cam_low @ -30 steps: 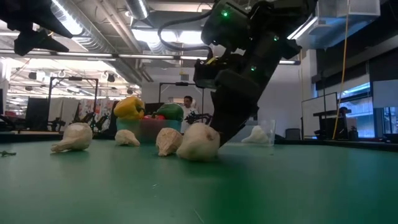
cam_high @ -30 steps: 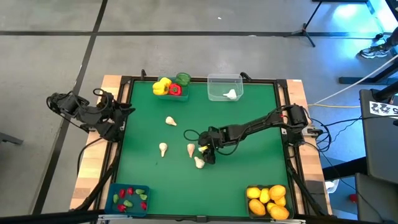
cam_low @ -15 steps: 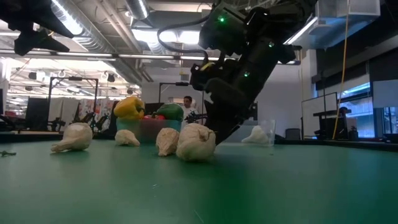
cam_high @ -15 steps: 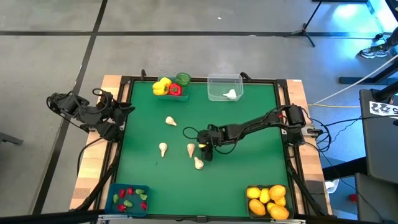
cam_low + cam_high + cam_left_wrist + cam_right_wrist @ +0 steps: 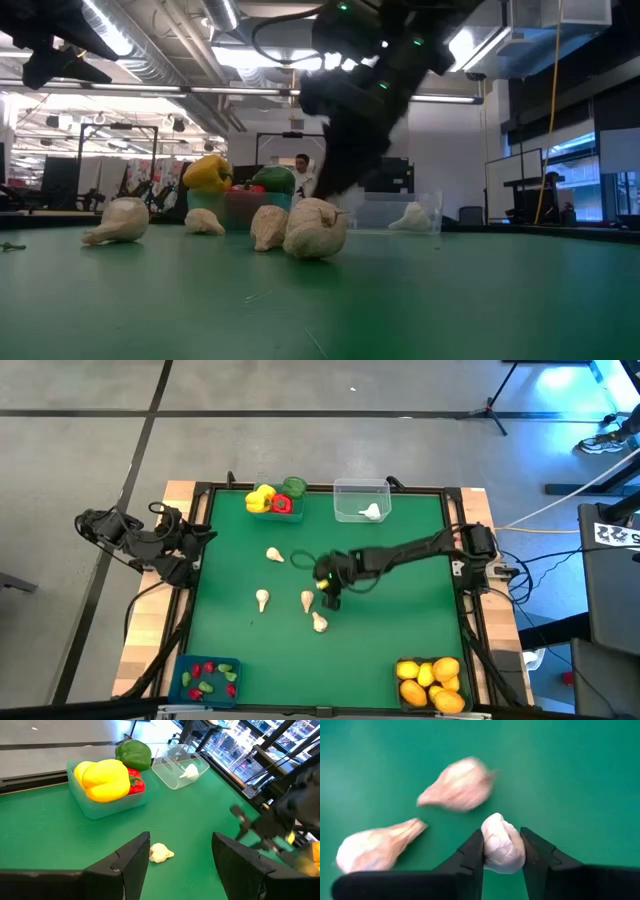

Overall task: Sort produce into baskets
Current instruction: Put the garlic into the transparent bin

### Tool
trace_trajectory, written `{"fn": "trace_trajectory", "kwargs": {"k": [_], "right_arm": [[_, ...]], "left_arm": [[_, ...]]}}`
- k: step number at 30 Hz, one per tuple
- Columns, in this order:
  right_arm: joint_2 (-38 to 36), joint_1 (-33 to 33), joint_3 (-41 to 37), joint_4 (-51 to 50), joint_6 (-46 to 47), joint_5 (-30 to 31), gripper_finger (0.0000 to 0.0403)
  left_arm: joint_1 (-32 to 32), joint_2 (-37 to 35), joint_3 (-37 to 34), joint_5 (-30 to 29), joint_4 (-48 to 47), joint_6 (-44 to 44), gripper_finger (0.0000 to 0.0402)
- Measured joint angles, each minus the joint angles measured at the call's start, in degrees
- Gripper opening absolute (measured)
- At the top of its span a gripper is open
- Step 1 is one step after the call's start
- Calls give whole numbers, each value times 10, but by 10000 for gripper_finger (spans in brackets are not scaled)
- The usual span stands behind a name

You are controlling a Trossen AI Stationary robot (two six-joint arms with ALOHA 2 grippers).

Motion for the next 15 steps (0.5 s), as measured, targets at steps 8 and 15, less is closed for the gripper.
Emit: {"fn": "trace_trajectory", "kwargs": {"k": [8,15], "right_arm": [[-72,-109,62,-78,-79,-3,111],[-145,-269,65,-93,-69,14,112]], "left_arm": [[0,0,0,0,0,-2,208],[0,0,0,-3,0,-1,208]]}}
